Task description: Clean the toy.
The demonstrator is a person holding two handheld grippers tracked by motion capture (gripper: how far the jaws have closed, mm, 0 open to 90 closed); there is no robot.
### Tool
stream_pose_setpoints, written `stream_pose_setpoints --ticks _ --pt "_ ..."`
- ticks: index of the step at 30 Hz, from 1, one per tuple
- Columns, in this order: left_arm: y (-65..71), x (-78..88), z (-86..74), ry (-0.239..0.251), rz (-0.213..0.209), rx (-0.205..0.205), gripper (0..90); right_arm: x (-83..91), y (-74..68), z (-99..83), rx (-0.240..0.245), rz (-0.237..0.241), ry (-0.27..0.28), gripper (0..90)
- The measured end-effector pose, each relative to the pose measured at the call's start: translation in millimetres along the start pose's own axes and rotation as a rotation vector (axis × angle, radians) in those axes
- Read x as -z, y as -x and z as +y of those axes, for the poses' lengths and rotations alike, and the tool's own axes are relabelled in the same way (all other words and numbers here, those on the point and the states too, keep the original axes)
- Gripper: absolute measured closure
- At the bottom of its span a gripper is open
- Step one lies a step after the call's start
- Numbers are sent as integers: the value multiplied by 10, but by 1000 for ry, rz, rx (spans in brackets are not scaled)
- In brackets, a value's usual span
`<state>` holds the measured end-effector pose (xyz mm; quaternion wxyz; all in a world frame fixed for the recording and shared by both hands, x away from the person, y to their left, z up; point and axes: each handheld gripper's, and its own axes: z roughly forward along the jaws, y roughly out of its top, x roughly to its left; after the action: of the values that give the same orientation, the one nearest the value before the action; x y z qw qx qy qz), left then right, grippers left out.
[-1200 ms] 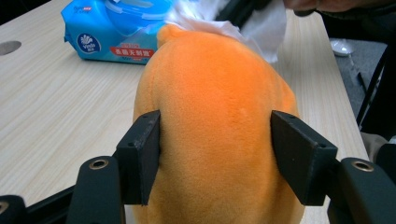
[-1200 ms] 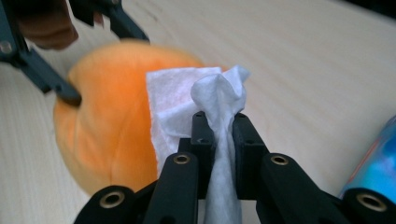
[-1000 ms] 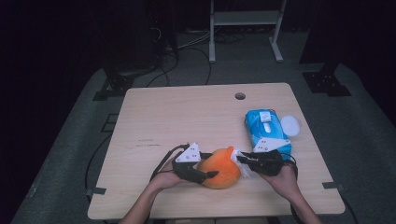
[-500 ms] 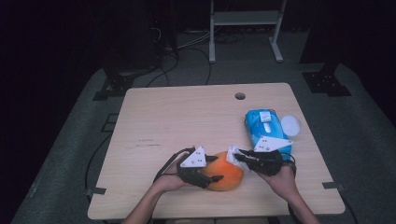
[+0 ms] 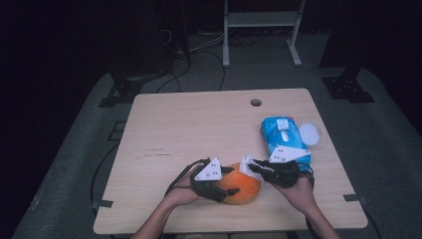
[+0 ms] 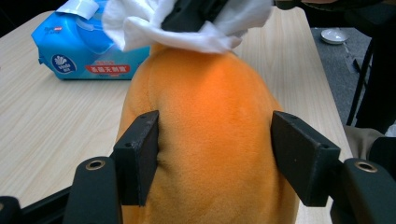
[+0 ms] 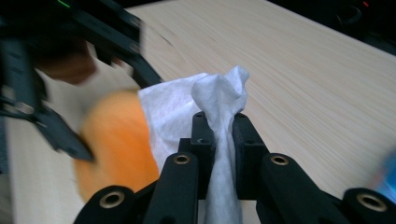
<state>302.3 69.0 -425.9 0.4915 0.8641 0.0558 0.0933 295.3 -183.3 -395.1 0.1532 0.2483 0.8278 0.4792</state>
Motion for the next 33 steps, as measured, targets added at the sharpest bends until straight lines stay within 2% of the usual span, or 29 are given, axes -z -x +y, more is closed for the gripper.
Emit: stream_pose_setpoints --ticks 2,6,8,9,11,12,14,15,18,20,22,25,27,29,31,33 --pt "-4 10 -3 -3 0 2 347 -30 -37 27 23 -4 -11 805" --pt "-24 46 12 17 -19 15 336 -17 74 -26 -11 -25 -26 806" --pt "-59 90 43 54 -43 66 281 8 95 -66 -23 -13 -32 806" --pt "-76 109 59 58 -40 90 234 20 91 -83 -15 -4 -38 806" --pt "-111 124 61 50 0 104 168 47 87 -117 -6 17 -27 806" --pt "-129 117 43 45 3 120 150 61 95 -128 -7 28 -27 806" --pt "-148 79 -9 20 -17 158 149 86 114 -139 -9 25 -28 805" --pt "-148 64 -33 10 -38 164 174 102 131 -144 -12 23 -31 805" --pt "-116 50 -37 13 -46 153 267 148 197 -171 -36 -4 -41 804" --pt "-86 44 -4 8 -44 130 298 155 212 -188 -53 -7 -42 804" --pt "-52 32 22 -3 -45 107 311 145 155 -149 -32 -17 -38 805" --pt "9 14 75 -23 -40 67 318 109 20 -46 -9 19 -5 805" --pt "37 2 92 -28 -42 47 309 59 -89 13 24 49 2 805" --pt "20 17 67 -24 -52 48 291 22 -162 44 70 39 -17 805" --pt "-12 35 28 -12 -61 68 298 31 -115 33 56 49 -21 805" --pt "-19 39 13 -11 -62 68 308 62 -26 -10 27 30 -35 804"
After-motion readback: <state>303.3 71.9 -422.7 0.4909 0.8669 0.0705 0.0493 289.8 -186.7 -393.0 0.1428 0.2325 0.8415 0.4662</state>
